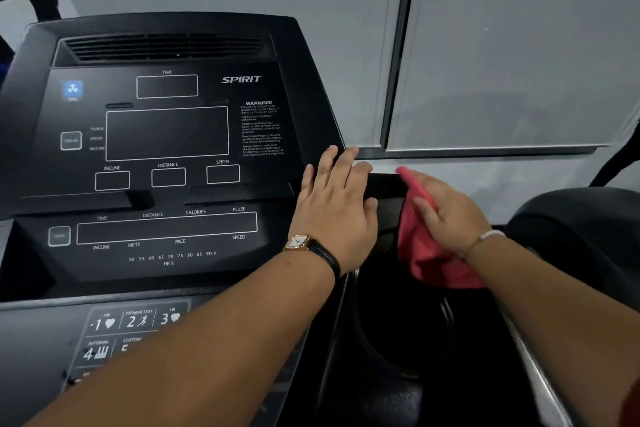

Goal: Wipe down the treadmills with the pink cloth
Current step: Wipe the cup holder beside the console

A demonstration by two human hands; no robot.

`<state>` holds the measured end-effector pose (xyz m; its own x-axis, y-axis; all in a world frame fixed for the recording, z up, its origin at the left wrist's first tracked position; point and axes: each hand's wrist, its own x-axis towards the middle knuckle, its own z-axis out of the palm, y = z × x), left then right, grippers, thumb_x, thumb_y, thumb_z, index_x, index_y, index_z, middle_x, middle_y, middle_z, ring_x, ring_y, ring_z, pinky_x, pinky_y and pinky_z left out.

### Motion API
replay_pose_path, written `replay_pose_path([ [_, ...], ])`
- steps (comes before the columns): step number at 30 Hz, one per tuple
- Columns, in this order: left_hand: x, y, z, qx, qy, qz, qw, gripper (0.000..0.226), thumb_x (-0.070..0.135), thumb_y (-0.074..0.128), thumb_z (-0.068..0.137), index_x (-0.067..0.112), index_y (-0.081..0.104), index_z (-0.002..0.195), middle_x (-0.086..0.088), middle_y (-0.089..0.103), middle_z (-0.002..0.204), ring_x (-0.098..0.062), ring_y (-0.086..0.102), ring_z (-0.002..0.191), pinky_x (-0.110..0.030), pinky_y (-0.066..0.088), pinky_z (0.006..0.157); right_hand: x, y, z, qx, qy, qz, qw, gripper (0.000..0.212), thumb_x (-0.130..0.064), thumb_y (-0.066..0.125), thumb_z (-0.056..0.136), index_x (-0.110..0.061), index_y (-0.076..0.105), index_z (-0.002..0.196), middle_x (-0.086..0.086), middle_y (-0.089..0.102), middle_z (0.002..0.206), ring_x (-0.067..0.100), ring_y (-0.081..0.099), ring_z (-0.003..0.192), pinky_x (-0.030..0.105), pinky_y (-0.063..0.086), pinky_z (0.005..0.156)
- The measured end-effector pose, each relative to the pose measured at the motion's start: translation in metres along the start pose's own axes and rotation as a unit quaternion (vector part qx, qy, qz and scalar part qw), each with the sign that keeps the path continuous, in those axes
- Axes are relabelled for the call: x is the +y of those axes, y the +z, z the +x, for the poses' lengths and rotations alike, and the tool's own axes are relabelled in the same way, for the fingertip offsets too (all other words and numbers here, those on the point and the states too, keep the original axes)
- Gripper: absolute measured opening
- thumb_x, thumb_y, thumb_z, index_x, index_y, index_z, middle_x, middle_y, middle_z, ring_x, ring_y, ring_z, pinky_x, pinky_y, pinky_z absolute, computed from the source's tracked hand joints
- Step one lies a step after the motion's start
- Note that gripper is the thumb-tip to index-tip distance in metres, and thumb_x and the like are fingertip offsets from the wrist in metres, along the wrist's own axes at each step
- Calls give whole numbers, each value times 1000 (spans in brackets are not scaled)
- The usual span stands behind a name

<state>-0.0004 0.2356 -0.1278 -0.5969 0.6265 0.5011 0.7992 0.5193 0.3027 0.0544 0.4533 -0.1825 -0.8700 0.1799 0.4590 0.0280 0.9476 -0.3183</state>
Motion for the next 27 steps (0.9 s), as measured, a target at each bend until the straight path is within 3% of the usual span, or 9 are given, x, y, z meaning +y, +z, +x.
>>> replay_pose_path([
  [2, 0, 0, 0, -2, -2, -3, 1000, 44, 30, 40, 94, 24, 34, 137, 8, 13, 156, -12, -6, 144, -33, -11, 114, -16, 7, 14, 38, 196, -22, 980, 39, -34, 30, 99, -29, 47, 133, 8, 61, 124, 32, 55, 111, 40, 42, 96],
  [4, 0, 0, 0, -4, -4, -6, 1000, 44, 30, 40, 94, 23, 33, 138, 8, 12, 156, -12, -6, 144, -33, -11, 113, -45, 15, 22, 83, 259, -111, 956, 37, -36, 32, 98, -22, 52, 125, 11, 64, 116, 33, 58, 105, 43, 42, 93],
  [8, 0, -1, 0, -2, -2, -9, 1000, 46, 29, 39, 95, 22, 32, 140, 8, 13, 156, -12, -5, 144, -32, -10, 113, -65, 34, 2, 73, 34, -170, 982, 52, -40, 43, 82, -26, 48, 132, 2, 54, 133, 25, 46, 126, 43, 32, 104],
  [12, 0, -1, 0, 0, -4, -15, 1000, 46, 28, 39, 95, 22, 32, 140, 8, 14, 156, -11, -5, 144, -32, -11, 113, -43, 22, 3, 79, -98, -190, 974, 46, -32, 52, 83, -23, 53, 129, 4, 58, 129, 27, 52, 118, 40, 39, 98],
  [15, 0, -1, 0, 2, -2, -21, 1000, 45, 27, 41, 94, 21, 35, 138, 7, 16, 156, -13, -3, 145, -34, -9, 114, -54, 10, 22, 41, 52, -120, 991, 41, -25, 53, 85, -32, 53, 126, -1, 59, 124, 22, 52, 114, 31, 41, 91],
  [18, 0, -1, -1, 2, 0, -20, 1000, 44, 25, 41, 93, 21, 36, 137, 6, 16, 155, -14, -3, 145, -36, -8, 115, -70, 6, 51, -3, 253, -54, 966, 34, -21, 38, 88, -27, 60, 113, 9, 63, 114, 30, 57, 105, 32, 40, 78],
  [20, 0, -1, -1, 4, 2, -19, 1000, 44, 25, 41, 93, 22, 35, 137, 7, 15, 156, -13, -3, 145, -35, -8, 115, -72, 9, 47, -4, 202, -100, 974, 30, -27, 39, 87, -28, 59, 109, 7, 64, 108, 30, 58, 101, 34, 43, 79],
  [24, 0, 0, 1, 5, 0, -9, 1000, 46, 27, 39, 94, 22, 33, 139, 7, 13, 156, -13, -4, 144, -33, -10, 113, -46, 19, 9, 21, -138, -176, 974, 44, -31, 45, 85, -17, 57, 125, 9, 60, 126, 30, 54, 117, 45, 42, 97],
  [27, -1, 0, 1, 3, 1, -13, 1000, 46, 27, 40, 94, 22, 32, 139, 7, 14, 156, -13, -5, 144, -33, -10, 113, -36, 15, 12, 7, -112, -167, 980, 47, -33, 40, 88, -19, 50, 133, 6, 55, 132, 29, 51, 120, 44, 42, 98],
])
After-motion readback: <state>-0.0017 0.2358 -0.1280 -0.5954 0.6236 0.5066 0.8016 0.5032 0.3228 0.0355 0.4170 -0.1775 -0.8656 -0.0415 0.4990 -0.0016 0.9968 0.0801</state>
